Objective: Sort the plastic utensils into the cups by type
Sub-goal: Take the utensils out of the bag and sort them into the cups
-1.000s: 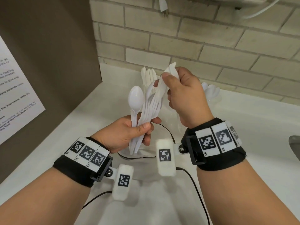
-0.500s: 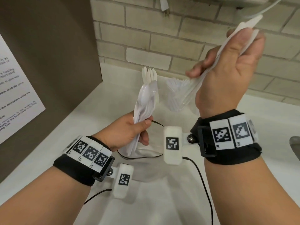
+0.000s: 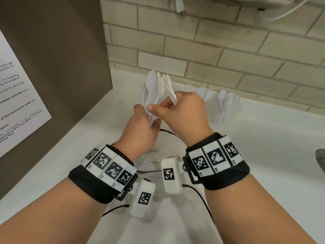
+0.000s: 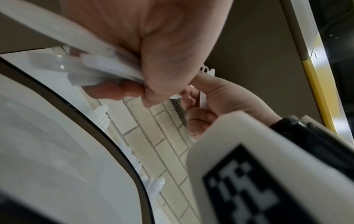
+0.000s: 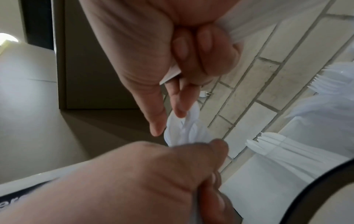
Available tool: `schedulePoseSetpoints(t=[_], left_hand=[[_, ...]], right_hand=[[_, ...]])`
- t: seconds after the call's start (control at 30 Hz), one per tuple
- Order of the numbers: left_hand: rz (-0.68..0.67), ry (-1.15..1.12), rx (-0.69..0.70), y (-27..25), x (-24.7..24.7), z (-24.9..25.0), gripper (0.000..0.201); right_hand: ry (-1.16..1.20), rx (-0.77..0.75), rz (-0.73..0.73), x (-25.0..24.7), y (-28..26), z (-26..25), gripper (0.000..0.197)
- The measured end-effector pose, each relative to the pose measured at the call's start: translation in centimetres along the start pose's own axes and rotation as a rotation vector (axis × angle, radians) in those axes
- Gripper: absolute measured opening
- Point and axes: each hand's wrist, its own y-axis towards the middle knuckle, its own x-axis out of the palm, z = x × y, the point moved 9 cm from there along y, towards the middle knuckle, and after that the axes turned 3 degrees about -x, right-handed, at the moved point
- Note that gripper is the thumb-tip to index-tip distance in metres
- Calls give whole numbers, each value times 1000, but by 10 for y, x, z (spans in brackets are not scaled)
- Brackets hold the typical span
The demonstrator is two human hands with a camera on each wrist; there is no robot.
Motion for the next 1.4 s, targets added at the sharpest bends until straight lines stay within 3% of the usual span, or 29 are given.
schedulePoseSetpoints(t=[0.17, 0.3, 0.53, 0.67, 0.77, 0.9, 1.0, 1.13, 1.3, 1.33, 1.4], left_hand=[[-35, -57, 9, -3, 3, 5, 32], [-15, -107, 6, -4, 3, 3, 30], [-3, -152, 1, -5, 1, -5, 25], [-46, -258, -39, -3, -2, -18, 26], [-57, -422, -124, -3, -10, -35, 16], [-90, -651, -209, -2, -14, -51, 16], [-112, -681, -216, -1, -15, -56, 14], [-133, -656, -224, 3, -13, -64, 15], [-171, -657, -240, 9, -8, -65, 16], [-181, -647, -243, 10, -6, -66, 17], [-196, -643, -248, 12, -2, -66, 18]], right_hand=[[-15, 8, 10, 8, 2, 3, 24], [252, 58, 69, 2, 3, 7, 17], [657, 66, 339, -29, 0, 13, 9], [762, 29, 486, -60, 16, 18, 7], [766, 72, 368, -54, 53, 25, 11], [573, 46, 188, -15, 115, 36, 15], [472, 14, 178, 8, 152, 49, 16], [602, 18, 229, 34, 186, 78, 7], [612, 161, 180, 73, 197, 126, 4], [587, 206, 153, 82, 196, 136, 5], [448, 291, 111, 90, 191, 150, 31]])
